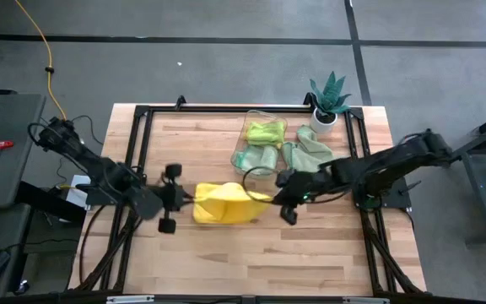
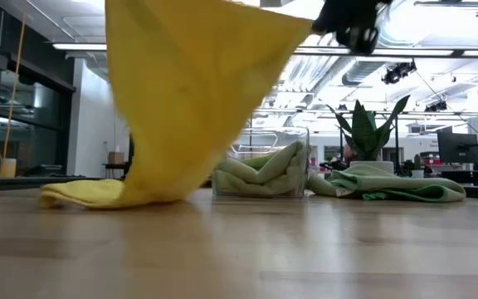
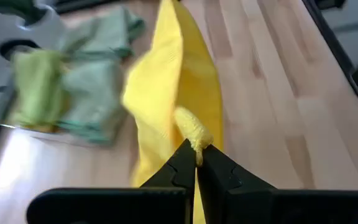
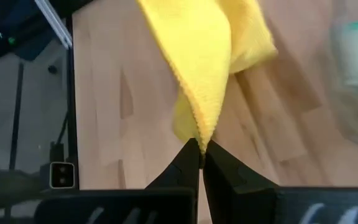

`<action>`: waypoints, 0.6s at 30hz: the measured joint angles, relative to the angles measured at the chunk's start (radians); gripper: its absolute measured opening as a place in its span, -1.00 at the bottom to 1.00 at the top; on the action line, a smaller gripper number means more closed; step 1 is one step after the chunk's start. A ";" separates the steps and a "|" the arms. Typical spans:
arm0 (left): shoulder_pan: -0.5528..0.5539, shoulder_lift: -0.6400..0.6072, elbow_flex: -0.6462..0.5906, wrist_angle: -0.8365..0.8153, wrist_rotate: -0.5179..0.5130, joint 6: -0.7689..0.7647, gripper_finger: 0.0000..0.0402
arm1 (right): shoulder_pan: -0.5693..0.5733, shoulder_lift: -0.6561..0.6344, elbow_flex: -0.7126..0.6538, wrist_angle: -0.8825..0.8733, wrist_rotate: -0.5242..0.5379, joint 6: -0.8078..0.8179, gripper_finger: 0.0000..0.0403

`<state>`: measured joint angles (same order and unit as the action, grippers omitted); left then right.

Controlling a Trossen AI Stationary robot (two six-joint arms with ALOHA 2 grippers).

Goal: Fold microfiber towels
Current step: Fold the yellow towel

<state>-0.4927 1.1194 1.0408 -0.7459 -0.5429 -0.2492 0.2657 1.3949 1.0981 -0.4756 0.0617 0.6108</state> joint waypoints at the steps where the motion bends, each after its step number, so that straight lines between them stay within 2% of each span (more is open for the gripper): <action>1: 0.013 -0.009 0.034 -0.032 0.001 0.013 -1.00 | -0.003 -0.030 0.000 -0.020 0.011 0.006 -1.00; 8: 0.096 -0.017 0.242 -0.240 0.000 0.213 -1.00 | -0.033 -0.184 0.000 -0.074 0.054 0.018 -1.00; 18: 0.223 -0.015 0.433 -0.356 0.001 0.471 -1.00 | -0.113 -0.290 0.000 -0.059 0.080 0.009 -1.00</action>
<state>-0.2699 1.1042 1.4735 -1.1015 -0.5415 0.2215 0.1524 1.1046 1.0985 -0.5346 0.1421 0.6198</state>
